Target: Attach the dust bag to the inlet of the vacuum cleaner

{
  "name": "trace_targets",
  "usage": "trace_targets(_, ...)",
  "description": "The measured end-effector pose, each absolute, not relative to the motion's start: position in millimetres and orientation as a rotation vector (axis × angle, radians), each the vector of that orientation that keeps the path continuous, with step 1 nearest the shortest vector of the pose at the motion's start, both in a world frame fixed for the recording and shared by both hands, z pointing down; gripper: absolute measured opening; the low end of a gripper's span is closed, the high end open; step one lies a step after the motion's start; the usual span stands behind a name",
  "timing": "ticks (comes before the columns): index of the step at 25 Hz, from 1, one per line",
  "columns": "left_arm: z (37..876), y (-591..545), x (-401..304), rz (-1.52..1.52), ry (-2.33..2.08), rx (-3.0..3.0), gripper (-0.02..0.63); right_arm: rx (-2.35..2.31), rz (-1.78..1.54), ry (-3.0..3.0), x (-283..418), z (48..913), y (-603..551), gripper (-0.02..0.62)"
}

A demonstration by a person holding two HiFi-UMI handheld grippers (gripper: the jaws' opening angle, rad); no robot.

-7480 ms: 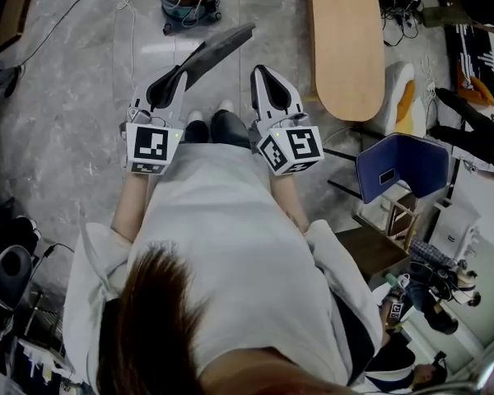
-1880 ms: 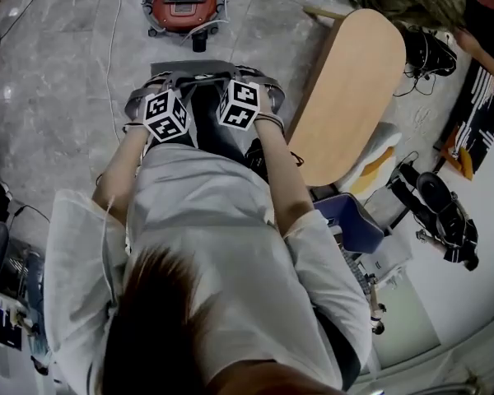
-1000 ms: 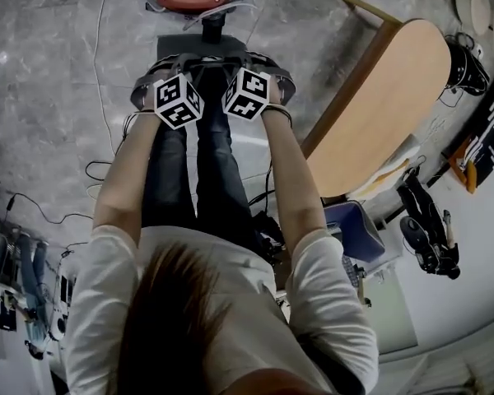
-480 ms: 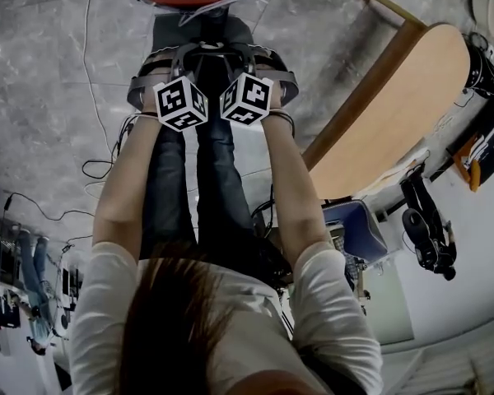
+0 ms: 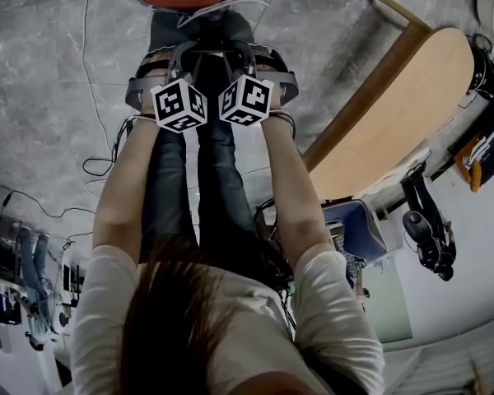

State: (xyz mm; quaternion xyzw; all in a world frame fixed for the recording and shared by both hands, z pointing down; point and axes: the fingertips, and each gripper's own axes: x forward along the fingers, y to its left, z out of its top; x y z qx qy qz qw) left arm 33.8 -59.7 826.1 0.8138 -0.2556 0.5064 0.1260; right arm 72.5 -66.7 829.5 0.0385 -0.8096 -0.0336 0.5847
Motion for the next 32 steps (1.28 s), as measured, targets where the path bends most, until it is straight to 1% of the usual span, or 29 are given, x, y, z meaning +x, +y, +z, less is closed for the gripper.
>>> trace_targets(5,824.1,-63.0,33.5,1.470,-0.751,2.377,0.050,0.086,-0.093,-1.895,72.4,828.7,-68.9,0.031)
trace_targets(16,809.4,-73.1,32.3,1.403,-0.825,2.373,0.063,0.191,-0.009,-1.929,73.0,825.0,-72.2,0.032)
trace_targets(32,818.4,-78.7,28.0,1.234,-0.969,2.224,0.064,-0.025,-0.174,-1.879,64.3,827.5,-99.6,0.055)
